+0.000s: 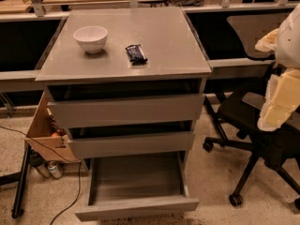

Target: Close bottom drawer

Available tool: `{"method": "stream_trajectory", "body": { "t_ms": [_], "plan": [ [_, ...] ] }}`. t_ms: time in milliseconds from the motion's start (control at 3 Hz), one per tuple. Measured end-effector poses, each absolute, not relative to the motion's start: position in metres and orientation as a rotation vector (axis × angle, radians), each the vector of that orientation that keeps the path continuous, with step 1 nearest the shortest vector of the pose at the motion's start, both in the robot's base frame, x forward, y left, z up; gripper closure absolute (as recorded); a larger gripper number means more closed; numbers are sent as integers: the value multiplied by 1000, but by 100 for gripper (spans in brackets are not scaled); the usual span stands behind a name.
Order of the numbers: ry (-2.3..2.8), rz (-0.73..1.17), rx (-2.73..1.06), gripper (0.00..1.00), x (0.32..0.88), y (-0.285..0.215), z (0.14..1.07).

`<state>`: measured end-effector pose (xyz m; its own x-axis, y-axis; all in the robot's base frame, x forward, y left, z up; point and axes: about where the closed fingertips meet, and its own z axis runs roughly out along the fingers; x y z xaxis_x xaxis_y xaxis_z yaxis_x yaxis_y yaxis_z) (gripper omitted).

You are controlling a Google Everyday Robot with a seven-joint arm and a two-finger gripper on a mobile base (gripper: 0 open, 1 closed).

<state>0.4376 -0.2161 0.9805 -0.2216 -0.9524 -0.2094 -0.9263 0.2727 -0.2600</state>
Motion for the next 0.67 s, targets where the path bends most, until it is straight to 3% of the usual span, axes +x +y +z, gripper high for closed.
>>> {"method": "stream_trajectory", "body": {
  "t_ms": [667],
  "plan": [
    [2214, -43, -1651, 0, 416, -208, 939]
  ]
}}
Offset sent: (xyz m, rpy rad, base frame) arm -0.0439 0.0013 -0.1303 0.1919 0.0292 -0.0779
